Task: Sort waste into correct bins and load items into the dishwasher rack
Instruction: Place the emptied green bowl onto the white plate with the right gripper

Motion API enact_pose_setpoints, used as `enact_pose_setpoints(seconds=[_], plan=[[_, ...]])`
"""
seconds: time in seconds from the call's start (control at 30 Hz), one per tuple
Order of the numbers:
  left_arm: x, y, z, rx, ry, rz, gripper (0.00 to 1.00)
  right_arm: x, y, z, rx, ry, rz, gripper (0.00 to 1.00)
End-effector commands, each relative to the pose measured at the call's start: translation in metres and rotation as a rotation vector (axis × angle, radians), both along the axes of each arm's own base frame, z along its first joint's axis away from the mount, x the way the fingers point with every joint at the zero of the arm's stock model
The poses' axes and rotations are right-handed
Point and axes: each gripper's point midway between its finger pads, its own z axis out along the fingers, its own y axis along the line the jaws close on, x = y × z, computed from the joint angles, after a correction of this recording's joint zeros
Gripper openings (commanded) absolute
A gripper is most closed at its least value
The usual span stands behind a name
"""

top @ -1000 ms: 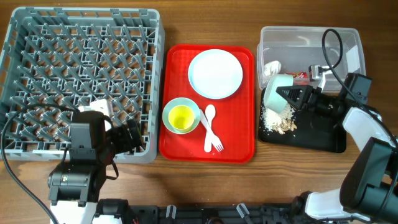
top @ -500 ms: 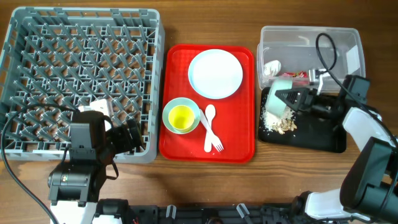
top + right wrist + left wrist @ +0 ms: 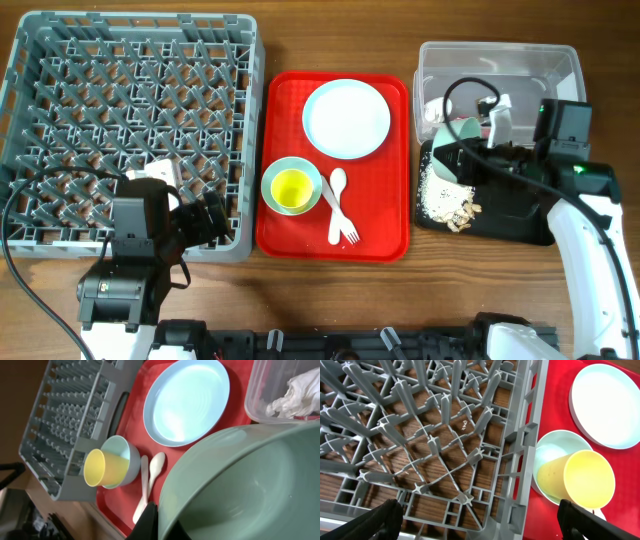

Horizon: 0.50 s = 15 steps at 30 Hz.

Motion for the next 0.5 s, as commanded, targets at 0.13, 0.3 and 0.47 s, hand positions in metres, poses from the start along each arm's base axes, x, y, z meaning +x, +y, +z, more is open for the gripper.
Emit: enact_pose_setpoints(seconds=[0.13, 0.3, 0.47], plan=[[0.003, -0.003, 0.008, -0.002, -0.022, -0.017, 1.0, 0.004, -0.044, -0.029, -0.256, 0.102, -0.207, 0.04], [0.003, -0.003, 0.008, -0.002, -0.022, -0.016, 1.0, 0.003, -0.082, -0.042, -0.357, 0.212, -0.479, 0.04], [0.003, -0.003, 0.008, -0.002, -0.022, -0.016, 1.0, 0.003, -0.05, -0.036, -0.333, 0.158, -0.308, 0.04]])
